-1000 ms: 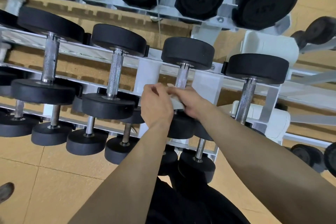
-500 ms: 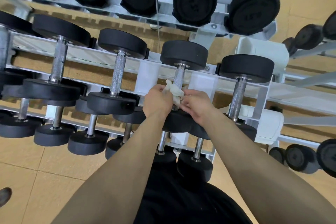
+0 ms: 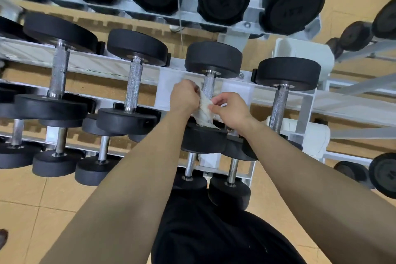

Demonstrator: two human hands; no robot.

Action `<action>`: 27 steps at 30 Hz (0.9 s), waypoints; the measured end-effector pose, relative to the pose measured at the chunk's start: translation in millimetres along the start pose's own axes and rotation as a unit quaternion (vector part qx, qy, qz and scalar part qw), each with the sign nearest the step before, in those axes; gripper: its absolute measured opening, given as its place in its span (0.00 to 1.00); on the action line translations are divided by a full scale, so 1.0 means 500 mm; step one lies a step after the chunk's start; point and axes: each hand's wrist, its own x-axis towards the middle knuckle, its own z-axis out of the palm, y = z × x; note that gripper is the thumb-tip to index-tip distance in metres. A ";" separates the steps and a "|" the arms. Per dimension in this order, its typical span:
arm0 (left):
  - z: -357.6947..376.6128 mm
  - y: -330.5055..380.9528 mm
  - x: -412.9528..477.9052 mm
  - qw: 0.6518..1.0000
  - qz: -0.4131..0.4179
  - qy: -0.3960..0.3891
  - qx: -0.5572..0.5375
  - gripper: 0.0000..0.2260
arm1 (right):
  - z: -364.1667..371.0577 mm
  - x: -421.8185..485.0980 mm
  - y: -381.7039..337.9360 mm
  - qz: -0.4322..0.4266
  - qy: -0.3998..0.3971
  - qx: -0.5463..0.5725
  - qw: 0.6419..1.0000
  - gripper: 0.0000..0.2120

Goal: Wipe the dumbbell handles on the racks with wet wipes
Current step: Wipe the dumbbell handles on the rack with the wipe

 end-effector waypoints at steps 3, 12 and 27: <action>0.003 0.024 0.023 0.986 -0.017 0.028 -0.162 0.14 | -0.001 0.025 -0.013 0.001 0.058 0.011 0.998 0.01; -0.005 -0.036 0.002 0.998 -0.007 -0.030 -0.047 0.05 | 0.023 0.057 -0.018 0.060 0.100 0.049 0.992 0.01; -0.032 -0.017 -0.039 0.994 -0.055 0.092 0.000 0.11 | -0.008 -0.008 -0.006 0.071 0.087 0.034 0.993 0.04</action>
